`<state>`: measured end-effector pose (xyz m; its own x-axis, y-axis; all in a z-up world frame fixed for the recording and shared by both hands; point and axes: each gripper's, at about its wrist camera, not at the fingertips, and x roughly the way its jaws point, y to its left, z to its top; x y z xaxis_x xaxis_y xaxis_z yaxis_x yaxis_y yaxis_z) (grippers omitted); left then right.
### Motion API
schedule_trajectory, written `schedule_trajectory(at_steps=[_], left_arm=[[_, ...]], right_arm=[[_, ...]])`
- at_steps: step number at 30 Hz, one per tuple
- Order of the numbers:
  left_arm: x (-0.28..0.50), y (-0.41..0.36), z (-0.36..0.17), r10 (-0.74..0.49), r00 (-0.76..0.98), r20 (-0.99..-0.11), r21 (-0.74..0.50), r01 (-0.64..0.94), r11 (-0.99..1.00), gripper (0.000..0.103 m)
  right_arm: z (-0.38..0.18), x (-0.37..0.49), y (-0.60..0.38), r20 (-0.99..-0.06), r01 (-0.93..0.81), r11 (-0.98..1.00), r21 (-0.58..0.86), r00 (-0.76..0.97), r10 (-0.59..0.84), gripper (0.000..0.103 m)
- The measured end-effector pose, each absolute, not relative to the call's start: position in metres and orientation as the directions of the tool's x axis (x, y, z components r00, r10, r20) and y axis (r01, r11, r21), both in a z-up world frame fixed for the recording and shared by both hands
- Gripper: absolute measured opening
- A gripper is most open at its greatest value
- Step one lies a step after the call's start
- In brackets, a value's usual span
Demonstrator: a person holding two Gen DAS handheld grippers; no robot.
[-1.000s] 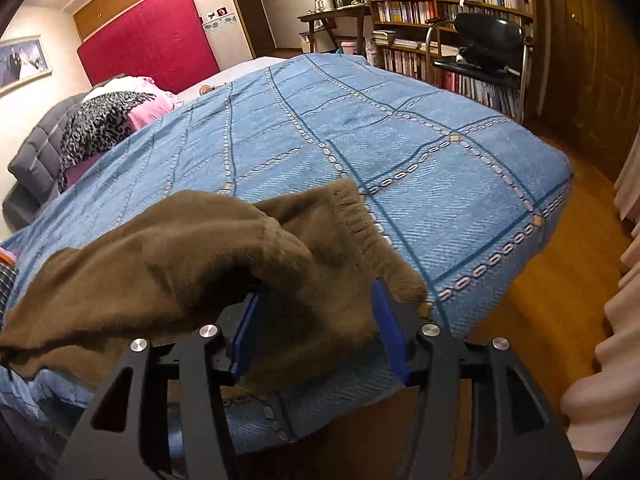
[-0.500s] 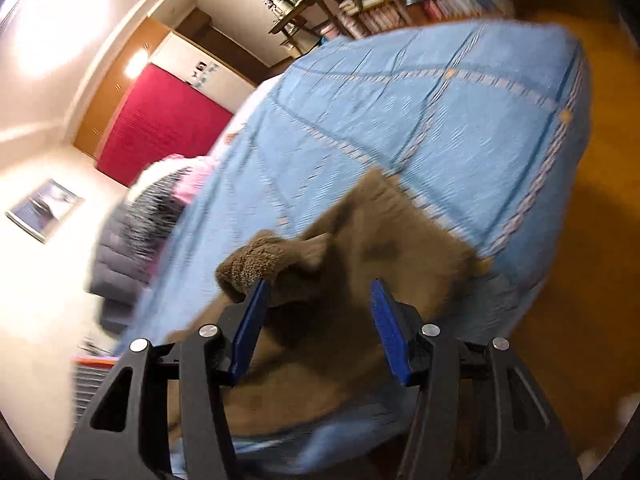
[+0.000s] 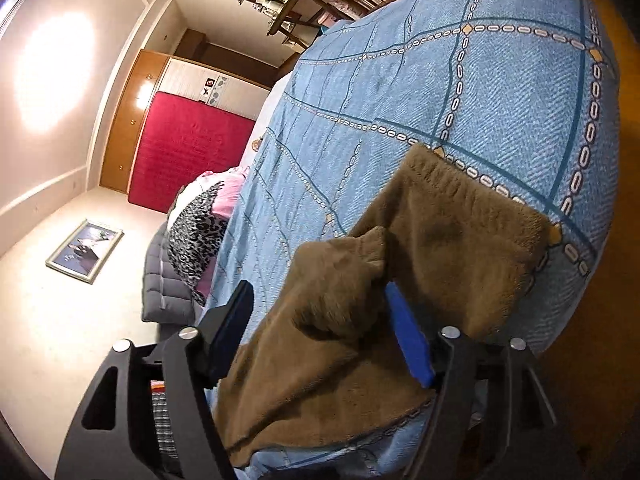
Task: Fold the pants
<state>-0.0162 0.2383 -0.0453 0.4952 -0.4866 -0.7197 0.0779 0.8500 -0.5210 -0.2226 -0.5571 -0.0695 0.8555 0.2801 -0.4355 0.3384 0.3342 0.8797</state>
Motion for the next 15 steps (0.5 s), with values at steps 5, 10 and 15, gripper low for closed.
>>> schedule_trajectory(at_steps=[5, 10, 15], left_arm=[[-0.001, 0.243, -0.07, -0.519, 0.495, -0.697, -0.592, 0.01, 0.806, 0.086], [-0.005, 0.249, -0.075, -0.522, 0.492, -0.696, -0.6, -0.001, 0.8, 0.086], [-0.001, 0.239, -0.08, -0.5, 0.465, -0.731, -0.563, 0.005, 0.827, 0.09]], right_arm=[[-0.073, -0.218, -0.565, -0.387, 0.32, 0.257, 0.912, 0.876, 0.286, 0.077], [-0.072, -0.214, -0.554, -0.522, 0.431, 0.331, 0.839, 0.81, 0.269, 0.077], [-0.069, -0.221, -0.542, -0.591, 0.494, 0.353, 0.795, 0.763, 0.262, 0.077]])
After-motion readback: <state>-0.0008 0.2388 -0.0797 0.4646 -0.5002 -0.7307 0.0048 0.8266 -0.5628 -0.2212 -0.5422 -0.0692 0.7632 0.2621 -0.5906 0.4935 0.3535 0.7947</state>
